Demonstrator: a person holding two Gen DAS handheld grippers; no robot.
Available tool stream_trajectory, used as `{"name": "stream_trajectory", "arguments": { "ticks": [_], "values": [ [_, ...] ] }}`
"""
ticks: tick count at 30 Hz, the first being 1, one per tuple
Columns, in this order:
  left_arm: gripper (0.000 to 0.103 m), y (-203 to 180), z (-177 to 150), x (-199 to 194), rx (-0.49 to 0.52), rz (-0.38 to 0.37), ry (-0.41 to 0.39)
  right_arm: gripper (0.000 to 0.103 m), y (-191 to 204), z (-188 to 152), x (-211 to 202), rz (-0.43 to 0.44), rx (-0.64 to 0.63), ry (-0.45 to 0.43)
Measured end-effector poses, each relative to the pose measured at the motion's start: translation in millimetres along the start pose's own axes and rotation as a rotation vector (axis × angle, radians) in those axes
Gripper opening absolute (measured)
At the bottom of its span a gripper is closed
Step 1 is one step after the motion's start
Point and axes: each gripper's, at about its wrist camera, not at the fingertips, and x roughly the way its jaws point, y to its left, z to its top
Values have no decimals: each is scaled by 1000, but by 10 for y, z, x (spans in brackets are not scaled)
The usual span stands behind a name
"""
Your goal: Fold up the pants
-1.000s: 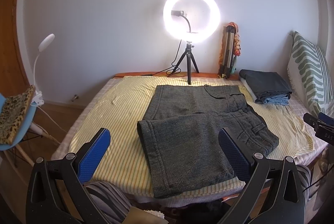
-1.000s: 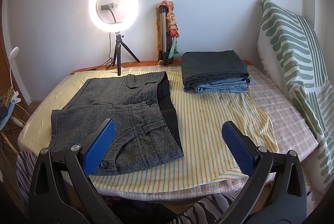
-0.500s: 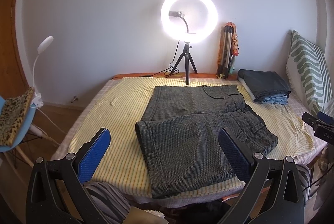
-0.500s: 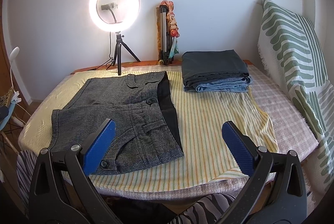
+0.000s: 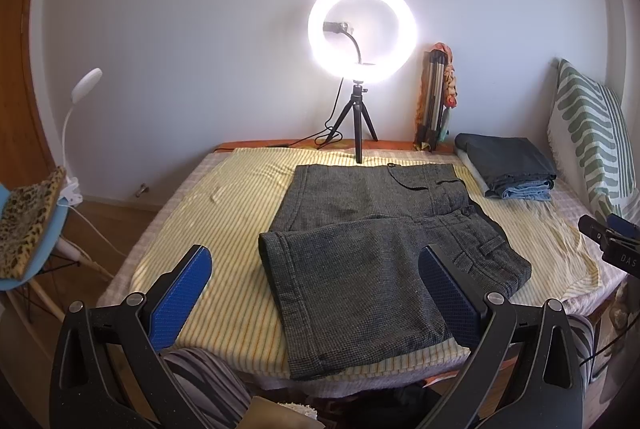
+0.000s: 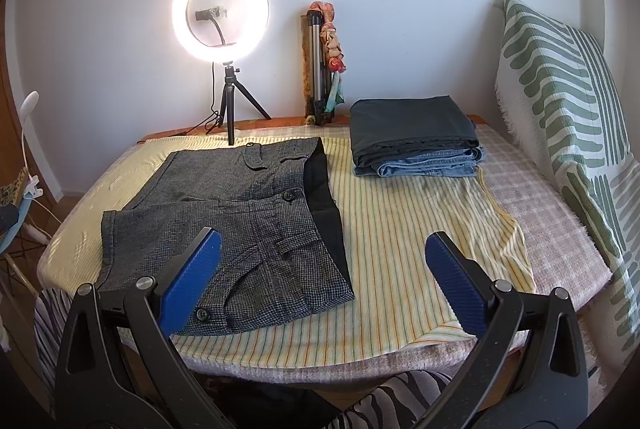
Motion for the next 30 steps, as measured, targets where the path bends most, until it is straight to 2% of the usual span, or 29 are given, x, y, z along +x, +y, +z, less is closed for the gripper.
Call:
{"name": "stream_trajectory", "arguments": {
  "ticks": [30],
  "values": [
    [103, 30, -27, 83, -4, 2, 29, 103, 1, -64, 74, 9, -1, 13]
  ]
}}
